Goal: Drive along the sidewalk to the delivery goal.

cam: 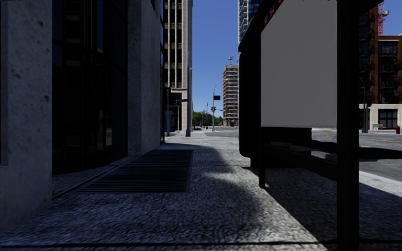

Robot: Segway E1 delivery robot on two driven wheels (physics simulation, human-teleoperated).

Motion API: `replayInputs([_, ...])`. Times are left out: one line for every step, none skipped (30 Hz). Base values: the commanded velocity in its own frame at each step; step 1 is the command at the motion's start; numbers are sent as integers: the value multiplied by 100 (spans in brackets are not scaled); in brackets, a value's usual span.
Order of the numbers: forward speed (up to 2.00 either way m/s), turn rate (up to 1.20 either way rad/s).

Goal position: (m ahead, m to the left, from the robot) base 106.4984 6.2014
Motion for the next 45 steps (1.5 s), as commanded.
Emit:
replayInputs([154, 0])
replayInputs([154, 0])
replayInputs([154, 0])
replayInputs([154, 0])
replayInputs([154, 0])
replayInputs([154, 0])
replayInputs([154, 0])
replayInputs([154, 0])
replayInputs([154, 0])
replayInputs([154, 0])
replayInputs([154, 0])
replayInputs([154, 0])
replayInputs([154, 0])
replayInputs([181, 0])
replayInputs([186, 0])
replayInputs([188, 0])
replayInputs([188, 0])
replayInputs([188, 0])
replayInputs([188, 0])
replayInputs([189, 0])
replayInputs([189, 0])
replayInputs([188, 0])
replayInputs([184, 0])
replayInputs([184, 0])
replayInputs([170, 0])
replayInputs([161, 0])
replayInputs([154, 0])
replayInputs([151, 0])
replayInputs([151, 0])
replayInputs([151, 0])
replayInputs([151, 0])
replayInputs([151, 0])
replayInputs([151, 0])
replayInputs([151, 0])
replayInputs([151, 0])
replayInputs([151, 0])
replayInputs([156, 0])
replayInputs([162, 0])
replayInputs([168, 0])
replayInputs([170, 0])
replayInputs([170, 0])
replayInputs([171, 0])
replayInputs([171, 0])
replayInputs([154, 0])
replayInputs([143, 0])
